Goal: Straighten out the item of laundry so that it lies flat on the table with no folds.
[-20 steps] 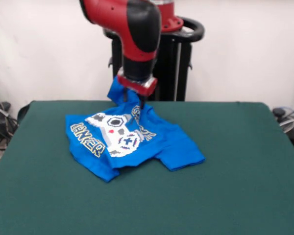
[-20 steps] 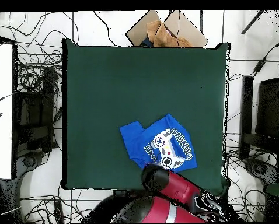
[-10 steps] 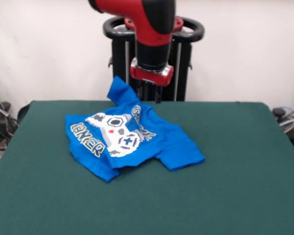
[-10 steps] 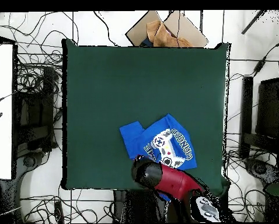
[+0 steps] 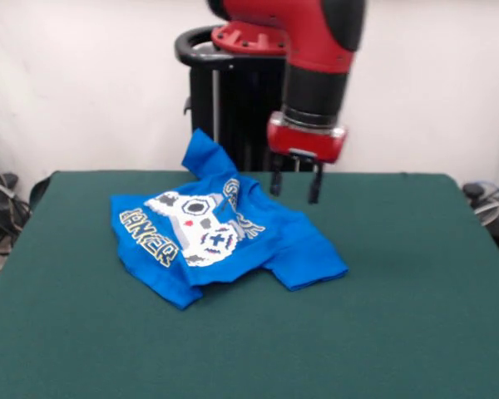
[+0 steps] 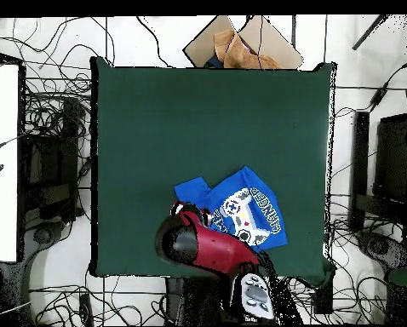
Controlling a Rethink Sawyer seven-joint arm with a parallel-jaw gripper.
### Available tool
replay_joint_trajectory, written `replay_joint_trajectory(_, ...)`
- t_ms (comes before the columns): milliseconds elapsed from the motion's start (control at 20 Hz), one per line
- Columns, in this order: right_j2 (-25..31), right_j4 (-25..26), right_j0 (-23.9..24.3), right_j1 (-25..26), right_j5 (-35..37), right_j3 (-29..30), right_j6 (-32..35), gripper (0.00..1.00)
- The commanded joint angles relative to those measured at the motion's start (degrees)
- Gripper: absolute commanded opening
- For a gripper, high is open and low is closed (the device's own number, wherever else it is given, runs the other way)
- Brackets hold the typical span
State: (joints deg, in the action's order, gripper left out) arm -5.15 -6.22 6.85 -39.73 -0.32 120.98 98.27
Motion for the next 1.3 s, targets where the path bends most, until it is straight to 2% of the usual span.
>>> replay_joint_trajectory(50,-1.03,-9.29,-6.31,0.02,0.87,-6.65,17.42,1.00)
replay_joint_trajectory(200,-3.67,-12.99,-10.90,0.56,3.33,-7.45,17.02,1.00)
replay_joint_trajectory(400,-15.37,-20.09,-22.35,5.53,1.49,-9.69,16.19,1.00)
replay_joint_trajectory(700,-19.40,-21.71,-22.43,12.35,-10.64,-8.84,14.41,1.00)
replay_joint_trajectory(950,-15.11,-19.45,-18.44,13.15,-12.81,-8.87,13.59,1.00)
replay_joint_trajectory(1300,-12.31,-18.80,-15.05,18.32,-20.14,-9.47,14.12,1.00)
